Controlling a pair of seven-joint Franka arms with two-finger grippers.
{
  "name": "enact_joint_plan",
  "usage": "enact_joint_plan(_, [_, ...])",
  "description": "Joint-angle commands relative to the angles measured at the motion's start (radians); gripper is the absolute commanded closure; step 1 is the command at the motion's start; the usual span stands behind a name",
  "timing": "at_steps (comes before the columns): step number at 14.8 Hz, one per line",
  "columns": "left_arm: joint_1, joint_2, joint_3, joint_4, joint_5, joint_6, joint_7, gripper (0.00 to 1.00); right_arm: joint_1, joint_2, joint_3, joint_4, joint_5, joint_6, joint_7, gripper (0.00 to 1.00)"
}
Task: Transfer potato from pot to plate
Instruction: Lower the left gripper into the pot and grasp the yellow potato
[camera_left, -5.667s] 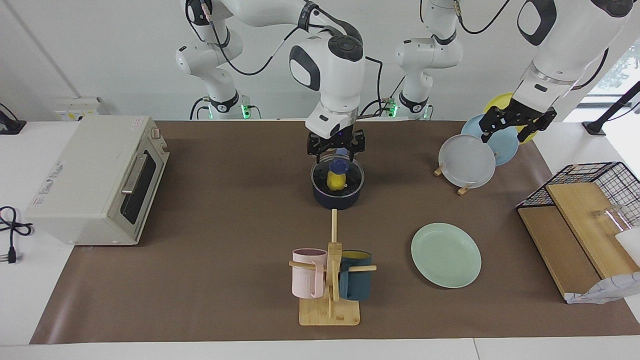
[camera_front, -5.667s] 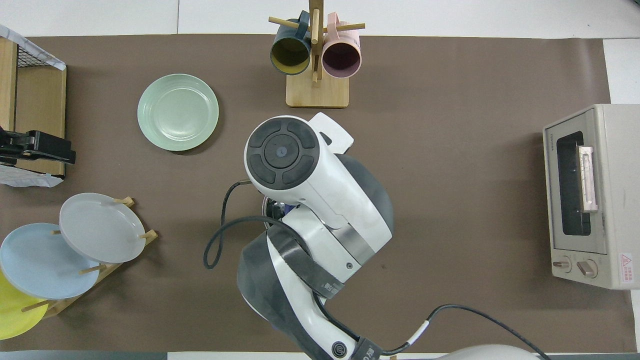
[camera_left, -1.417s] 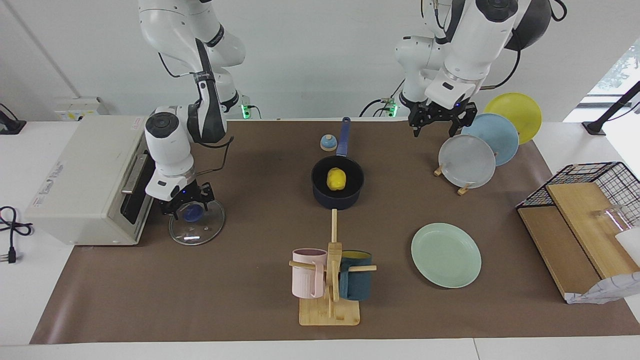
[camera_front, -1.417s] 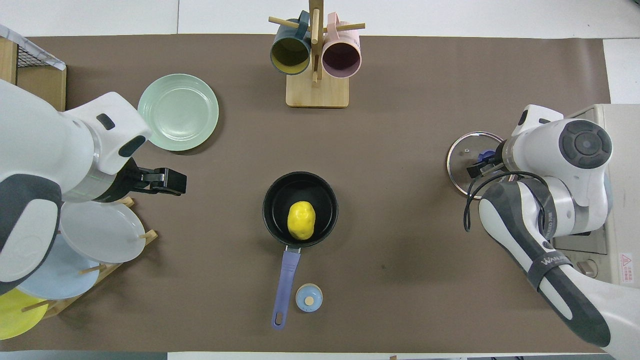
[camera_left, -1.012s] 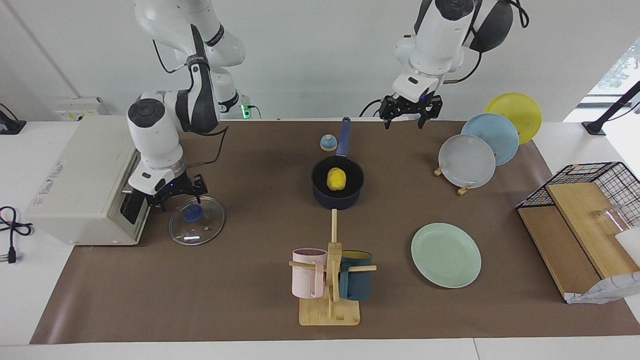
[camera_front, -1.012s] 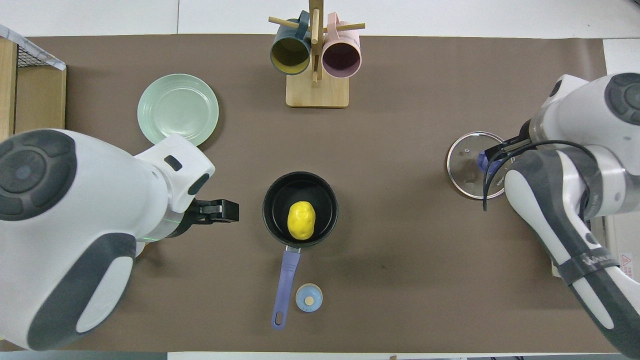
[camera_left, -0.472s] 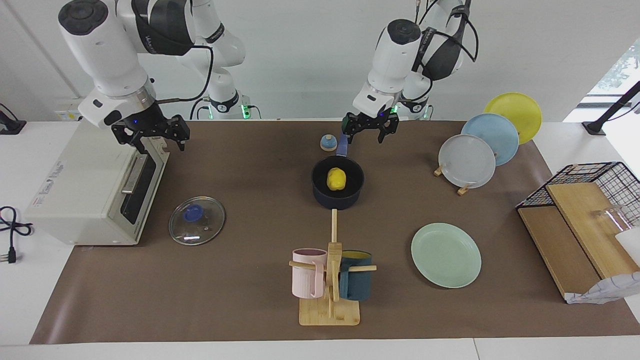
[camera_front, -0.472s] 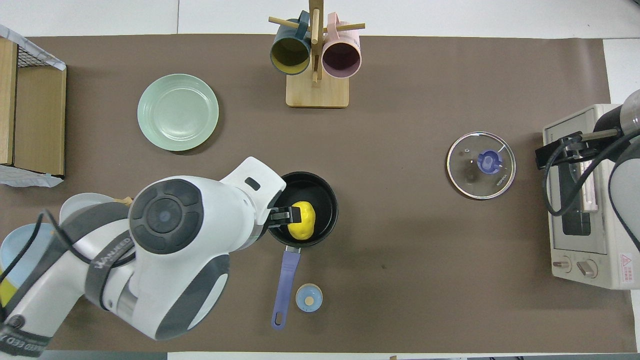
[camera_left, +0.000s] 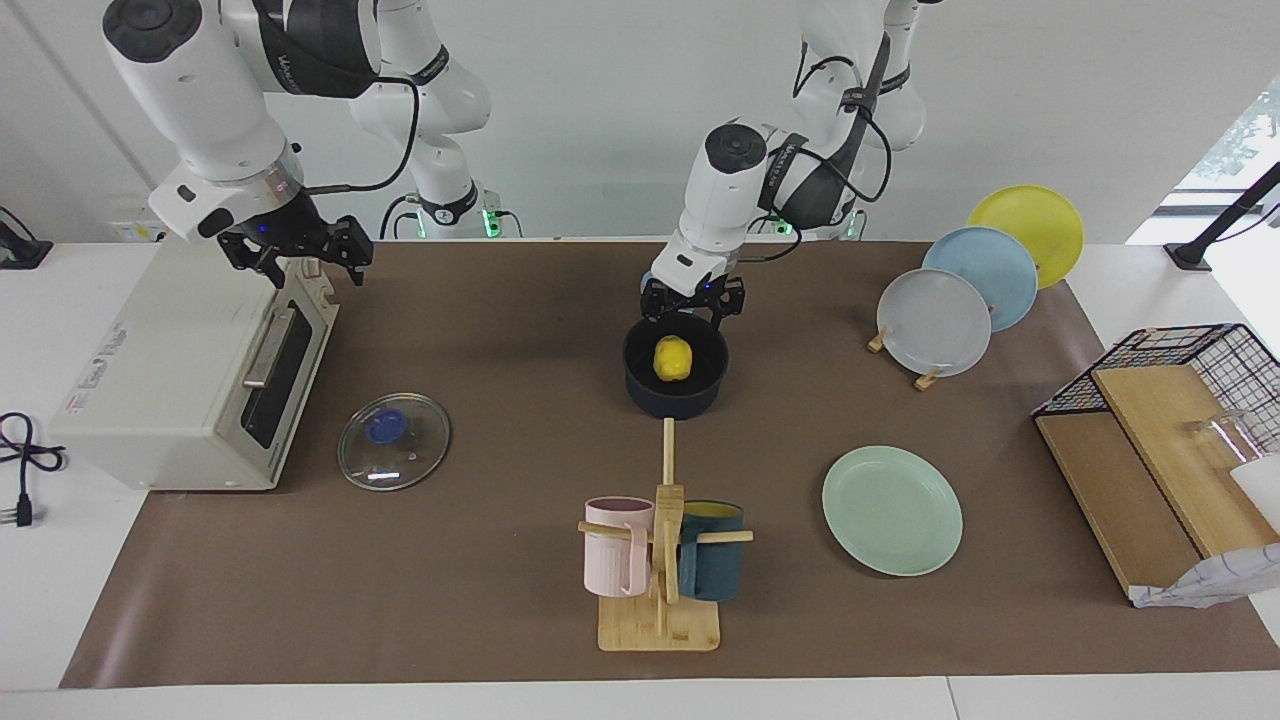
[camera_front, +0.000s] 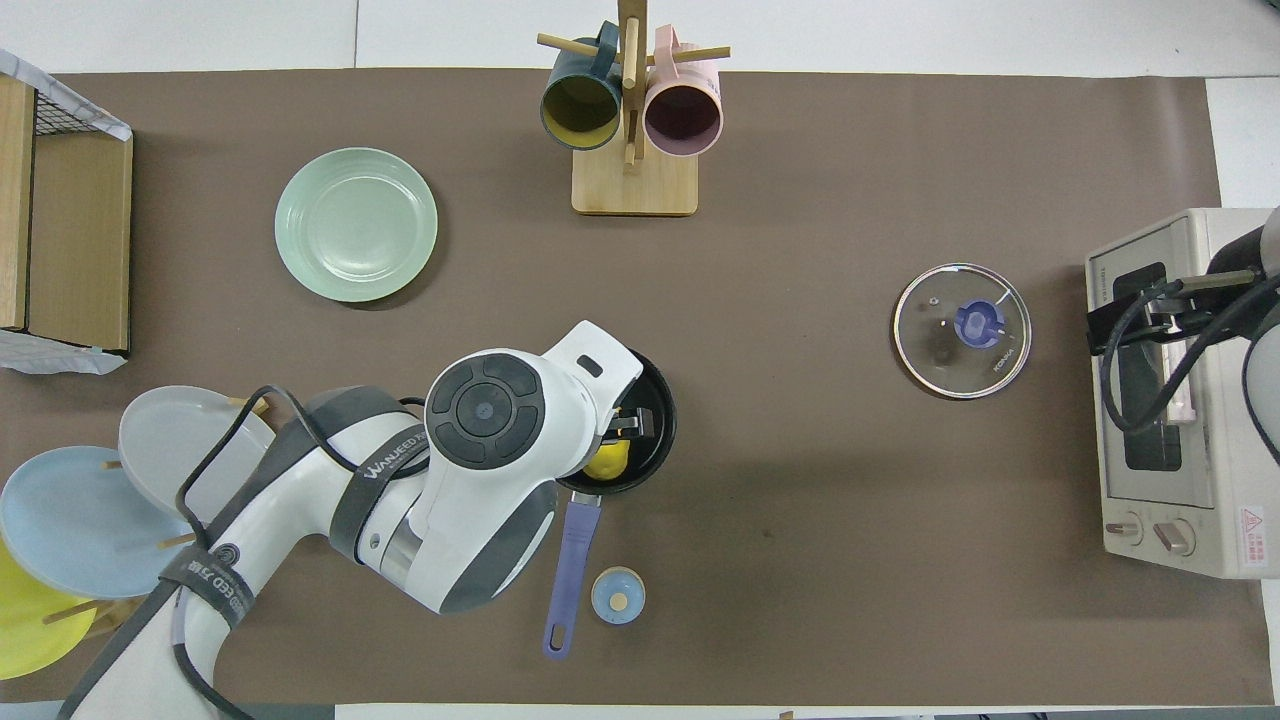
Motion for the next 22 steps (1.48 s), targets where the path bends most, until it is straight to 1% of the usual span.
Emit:
enact_joint_plan(1, [-0.027, 0.045, 0.017, -0.009, -0.014, 0.061, -0.005, 0.00, -0.052, -0.002, 0.020, -0.003, 0.013, -0.004, 0.018, 0.00])
enact_joint_plan(2, [-0.045, 0.054, 0.019, -0.009, -0.014, 0.067, -0.006, 0.00, -0.060, 0.001, 0.032, 0.005, 0.012, -0.005, 0.018, 0.00])
enact_joint_plan(8, [-0.070, 0.117, 0.020, -0.012, 0.003, 0.072, -0.002, 0.00, -0.054, -0.002, 0.024, 0.005, 0.015, -0.007, 0.018, 0.00])
enact_joint_plan(10, [-0.074, 0.128, 0.020, -0.012, 0.026, 0.073, -0.003, 0.00, -0.054, -0.001, 0.023, -0.003, 0.015, -0.001, 0.018, 0.00])
enact_joint_plan(16, [-0.082, 0.143, 0.020, -0.012, 0.026, 0.098, -0.009, 0.00, -0.055, -0.005, 0.018, -0.007, 0.016, -0.001, 0.018, 0.00])
enact_joint_plan(17, [-0.082, 0.142, 0.020, -0.012, 0.026, 0.098, -0.009, 0.05, -0.055, -0.005, 0.018, -0.009, 0.016, -0.001, 0.018, 0.00])
enact_joint_plan(18, [-0.082, 0.143, 0.020, -0.012, 0.026, 0.096, -0.009, 0.17, -0.055, -0.005, 0.017, -0.009, 0.016, -0.001, 0.018, 0.00])
enact_joint_plan(19, [-0.082, 0.142, 0.020, -0.012, 0.026, 0.096, -0.011, 0.36, -0.055, -0.005, 0.017, -0.009, 0.016, -0.001, 0.018, 0.00])
enact_joint_plan(20, [-0.082, 0.143, 0.020, -0.012, 0.026, 0.095, -0.011, 0.51, -0.055, -0.005, 0.017, -0.007, 0.016, -0.002, 0.016, 0.00])
enact_joint_plan(21, [-0.080, 0.143, 0.020, -0.012, 0.026, 0.095, -0.009, 0.63, -0.054, -0.005, 0.018, -0.009, 0.018, -0.002, 0.016, 0.00])
enact_joint_plan(22, [-0.080, 0.142, 0.020, -0.012, 0.026, 0.093, -0.009, 0.72, -0.051, -0.005, 0.018, -0.009, 0.018, -0.002, 0.016, 0.00])
